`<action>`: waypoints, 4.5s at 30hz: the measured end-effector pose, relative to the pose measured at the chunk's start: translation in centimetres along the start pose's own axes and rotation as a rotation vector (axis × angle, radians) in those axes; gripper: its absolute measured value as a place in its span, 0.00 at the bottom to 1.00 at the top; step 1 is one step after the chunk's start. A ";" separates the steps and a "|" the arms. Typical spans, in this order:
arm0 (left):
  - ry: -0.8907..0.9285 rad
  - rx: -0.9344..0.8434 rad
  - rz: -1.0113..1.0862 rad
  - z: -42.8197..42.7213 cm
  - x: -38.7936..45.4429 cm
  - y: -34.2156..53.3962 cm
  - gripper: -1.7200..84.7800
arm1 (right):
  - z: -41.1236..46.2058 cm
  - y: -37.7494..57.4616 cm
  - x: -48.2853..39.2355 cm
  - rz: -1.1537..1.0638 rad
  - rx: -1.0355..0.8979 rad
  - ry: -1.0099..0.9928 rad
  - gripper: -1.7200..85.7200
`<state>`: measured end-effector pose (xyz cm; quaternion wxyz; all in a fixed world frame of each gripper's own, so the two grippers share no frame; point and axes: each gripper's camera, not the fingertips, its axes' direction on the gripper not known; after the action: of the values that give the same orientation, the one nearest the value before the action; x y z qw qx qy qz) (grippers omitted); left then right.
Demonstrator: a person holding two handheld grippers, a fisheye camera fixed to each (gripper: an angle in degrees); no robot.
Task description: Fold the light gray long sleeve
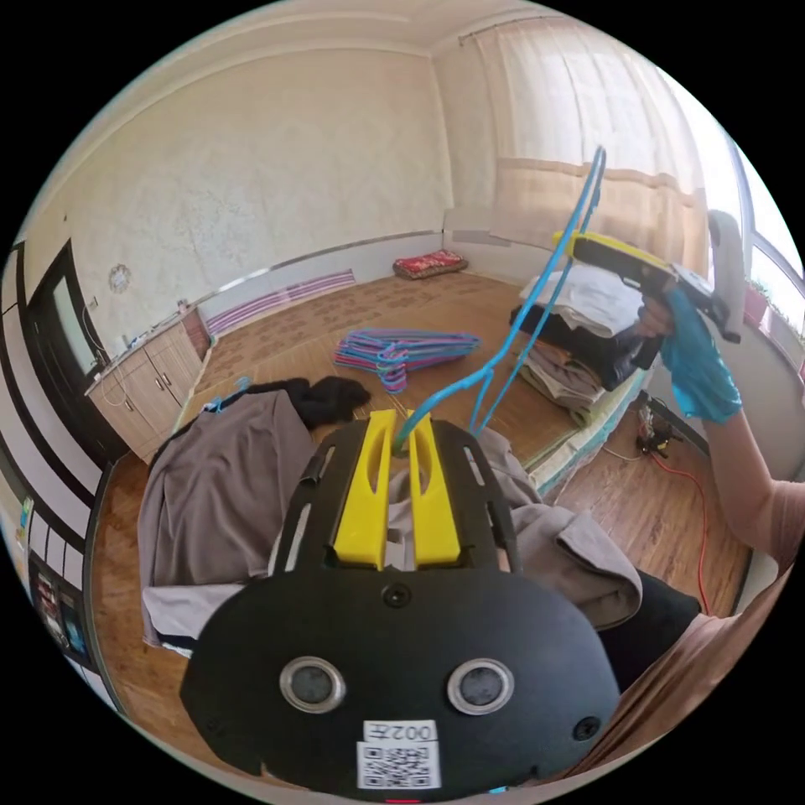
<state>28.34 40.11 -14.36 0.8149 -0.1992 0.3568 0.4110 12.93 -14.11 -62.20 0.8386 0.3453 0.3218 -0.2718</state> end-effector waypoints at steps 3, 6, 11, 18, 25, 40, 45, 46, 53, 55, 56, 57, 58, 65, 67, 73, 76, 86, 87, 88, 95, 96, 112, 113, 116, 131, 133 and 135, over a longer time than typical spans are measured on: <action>0.034 -0.075 -0.019 2.7 0.3 -0.4 0.01 | 2.7 -0.1 -0.9 -0.027 -0.083 0.028 0.07; 0.032 -0.112 -0.022 4.8 0.4 -0.9 0.01 | 5.8 0.2 -1.9 -0.057 -0.116 0.032 0.07; -0.018 -0.123 -0.049 6.3 -0.8 -3.2 0.01 | 13.3 3.0 -3.5 -0.081 -0.263 -0.037 0.06; -0.107 -0.165 -0.087 9.6 -3.0 -6.5 0.01 | 23.5 11.5 -5.9 -0.043 -0.445 -0.089 0.02; -0.110 -0.217 -0.129 13.8 -6.0 -10.1 0.01 | 28.4 12.9 -5.3 0.008 -0.474 -0.130 0.01; 0.068 -0.212 -0.024 24.6 -10.0 -24.9 0.02 | 39.1 4.7 2.7 -0.118 -0.648 -0.016 0.01; 0.043 -0.223 0.029 29.1 -10.0 -29.7 0.05 | 44.8 3.3 5.0 -0.199 -0.675 0.128 0.01; 0.027 -0.223 0.038 30.2 -10.0 -30.6 0.06 | 45.4 3.2 5.1 -0.211 -0.676 0.146 0.01; 0.063 -0.249 0.012 35.8 -11.7 -34.6 0.07 | 52.8 3.5 7.3 -0.277 -0.729 0.248 0.02; 0.080 -0.262 -0.004 37.8 -12.1 -35.3 0.07 | 54.3 3.7 8.0 -0.285 -0.742 0.255 0.02; 0.081 -0.265 -0.002 38.3 -12.1 -35.4 0.07 | 55.2 4.0 8.3 -0.290 -0.754 0.256 0.03; 0.082 -0.269 0.003 39.2 -12.1 -35.6 0.07 | 56.1 4.3 8.6 -0.296 -0.762 0.258 0.04; 0.084 -0.277 0.006 40.0 -12.1 -35.8 0.07 | 56.5 4.5 8.7 -0.299 -0.765 0.260 0.05; 0.069 -0.287 0.002 41.7 -12.2 -35.9 0.05 | 58.7 6.1 9.5 -0.304 -0.759 0.267 0.08; 0.066 -0.279 -0.006 41.1 -12.4 -35.8 0.05 | 58.5 6.3 9.6 -0.293 -0.770 0.250 0.09; 0.063 -0.234 -0.023 36.9 -13.3 -34.5 0.05 | 53.2 5.5 9.5 -0.262 -0.690 0.228 0.09; 0.045 -0.214 -0.019 33.6 -13.7 -33.4 0.05 | 48.6 4.6 9.0 -0.251 -0.625 0.175 0.09; -0.001 -0.190 -0.022 21.1 -13.5 -25.8 0.04 | 30.4 4.4 5.6 -0.124 -0.444 -0.135 0.09; 0.000 -0.183 -0.028 19.6 -13.3 -24.3 0.04 | 28.6 5.1 5.0 -0.119 -0.444 -0.168 0.10; 0.006 -0.178 -0.033 18.4 -13.0 -22.6 0.04 | 27.8 5.5 4.7 -0.123 -0.447 -0.178 0.10; -0.050 -0.256 -0.069 14.5 -11.5 -12.4 0.06 | 19.9 13.2 -0.1 -0.121 -0.539 -0.259 0.14; -0.058 -0.271 -0.082 14.0 -11.1 -10.6 0.07 | 19.0 14.6 -0.9 -0.112 -0.557 -0.269 0.16; -0.157 -0.394 -0.258 16.9 -9.3 3.2 0.13 | 17.9 25.9 -7.3 0.117 -0.780 -0.238 0.16; -0.154 -0.395 -0.265 17.3 -9.4 3.3 0.13 | 17.6 25.8 -7.7 0.102 -0.790 -0.211 0.14; -0.162 -0.414 -0.282 19.0 -9.8 3.8 0.09 | 16.5 25.3 -8.3 0.073 -0.806 -0.222 0.09; -0.165 -0.291 -0.183 19.5 -9.9 -2.0 0.05 | 8.6 21.4 -5.0 0.158 -0.615 -0.041 0.09; -0.154 -0.331 -0.173 19.6 -9.3 -0.9 0.07 | 7.9 22.0 -4.9 0.185 -0.644 -0.052 0.11; -0.134 -0.308 -0.161 18.5 -8.7 0.3 0.07 | 5.3 22.3 -5.6 0.164 -0.599 -0.071 0.13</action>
<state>32.30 47.11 4.40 0.8268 -0.3219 0.2176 0.4068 26.25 -3.08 -46.17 0.9329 0.0978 0.3291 -0.1084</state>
